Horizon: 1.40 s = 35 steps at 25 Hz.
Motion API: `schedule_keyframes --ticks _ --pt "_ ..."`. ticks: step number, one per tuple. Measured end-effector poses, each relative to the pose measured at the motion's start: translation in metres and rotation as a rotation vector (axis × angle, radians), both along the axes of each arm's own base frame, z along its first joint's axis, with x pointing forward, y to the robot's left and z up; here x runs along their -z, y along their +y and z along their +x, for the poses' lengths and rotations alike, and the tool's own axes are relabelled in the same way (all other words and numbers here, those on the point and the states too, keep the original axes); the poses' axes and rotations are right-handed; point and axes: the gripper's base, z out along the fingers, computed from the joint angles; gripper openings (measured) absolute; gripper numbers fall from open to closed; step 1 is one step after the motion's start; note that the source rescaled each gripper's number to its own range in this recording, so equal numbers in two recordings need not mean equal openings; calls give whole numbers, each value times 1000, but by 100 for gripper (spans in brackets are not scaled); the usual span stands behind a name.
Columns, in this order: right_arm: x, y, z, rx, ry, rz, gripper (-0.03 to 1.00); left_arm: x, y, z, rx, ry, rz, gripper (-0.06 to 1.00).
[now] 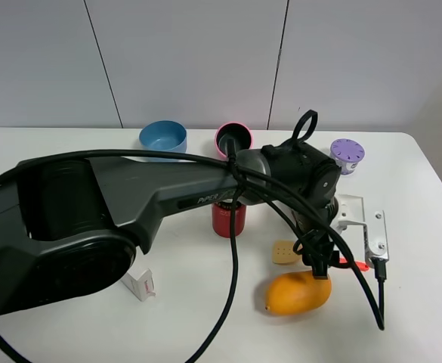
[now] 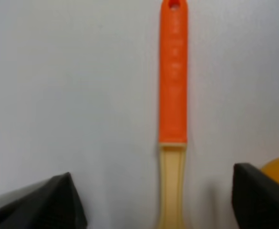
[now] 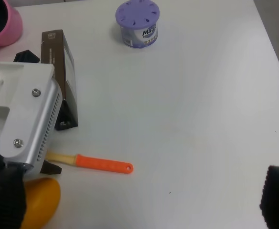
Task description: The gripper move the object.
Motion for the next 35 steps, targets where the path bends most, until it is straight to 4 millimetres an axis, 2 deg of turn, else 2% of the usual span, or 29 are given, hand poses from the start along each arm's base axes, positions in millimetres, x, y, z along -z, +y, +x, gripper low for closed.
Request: schedule_keyframes --ticks 4,9,11,15,20,28,35 --pt "0 0 0 0 0 0 100 -18 0 0 -20 -3 -32 67" --pt "0 0 0 0 0 0 100 -56 5 -4 -57 6 -75 67" --pt "0 0 0 0 0 0 100 -70 7 -5 -82 12 -100 72" --pt "0 0 0 0 0 0 100 -96 13 -3 -110 2 -148 90" --pt "0 0 0 0 0 0 100 -120 28 8 -193 22 -176 93" --pt "0 0 0 0 0 0 100 -156 71 40 -386 58 -182 93" --pt "0 0 0 0 0 0 100 -204 134 83 -541 -14 -261 93"
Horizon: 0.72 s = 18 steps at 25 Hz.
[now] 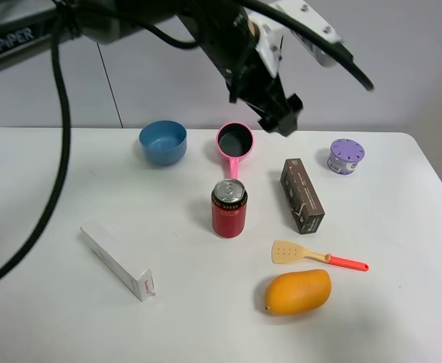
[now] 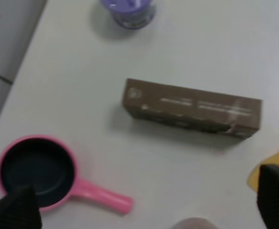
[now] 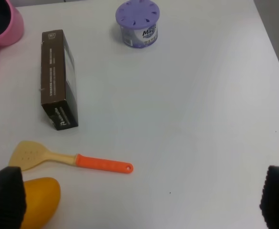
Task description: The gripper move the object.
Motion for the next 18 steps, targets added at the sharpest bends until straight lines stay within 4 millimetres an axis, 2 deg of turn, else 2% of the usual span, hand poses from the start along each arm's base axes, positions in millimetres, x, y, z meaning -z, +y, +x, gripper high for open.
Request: schedule_keyframes --ticks 5,8,13,18 --pt "0 0 0 0 0 0 100 -25 65 30 -166 16 3 93" --pt "0 0 0 0 0 0 100 -34 104 40 -261 64 26 93" --pt "0 0 0 0 0 0 100 -49 164 41 -402 95 28 93" --pt "0 0 0 0 0 0 100 -52 224 22 -538 104 24 93"
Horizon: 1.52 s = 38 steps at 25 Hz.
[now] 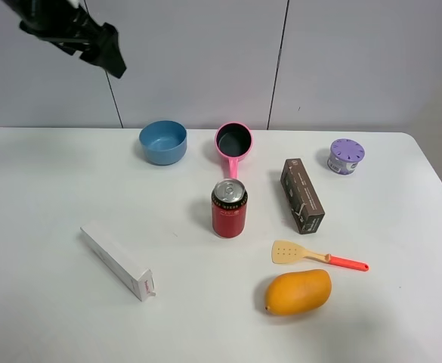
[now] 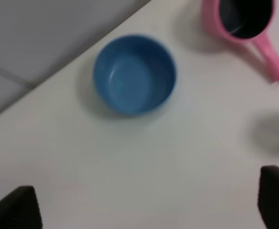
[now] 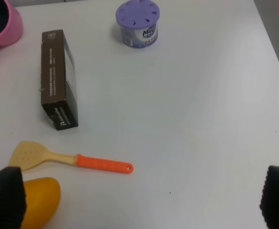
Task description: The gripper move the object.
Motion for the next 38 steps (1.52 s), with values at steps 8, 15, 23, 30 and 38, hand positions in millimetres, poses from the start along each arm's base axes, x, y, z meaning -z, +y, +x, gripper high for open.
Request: schedule_keyframes --ticks 8,15,23,30,38 --pt "0 0 0 0 0 0 100 15 75 -80 -195 17 2 93" --pt "0 0 0 0 0 0 100 33 105 -186 -336 -30 -5 93" --pt "0 0 0 0 0 0 100 51 101 -267 -400 -174 -71 93" --pt "0 0 0 0 0 0 100 84 97 -310 -401 -249 -85 93" --pt "0 0 0 0 0 0 100 97 96 -339 -396 -342 -86 93"
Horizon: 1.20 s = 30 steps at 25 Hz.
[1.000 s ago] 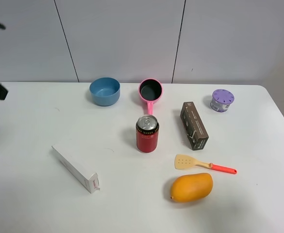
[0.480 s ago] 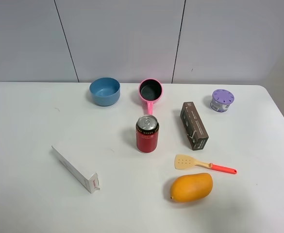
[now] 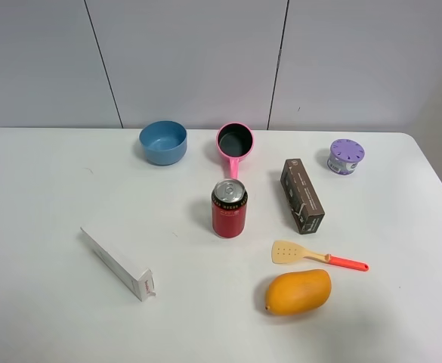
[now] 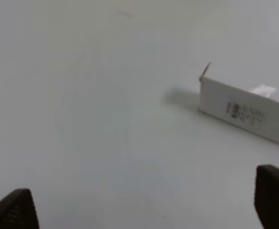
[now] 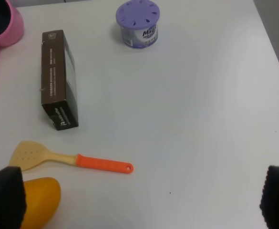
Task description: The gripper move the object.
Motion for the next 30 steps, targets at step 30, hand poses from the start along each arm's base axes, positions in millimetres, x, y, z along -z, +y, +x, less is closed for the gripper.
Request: schedule_keyframes --ticks 30 --pt "0 0 0 0 0 0 100 0 -1 -25 -12 -148 14 93"
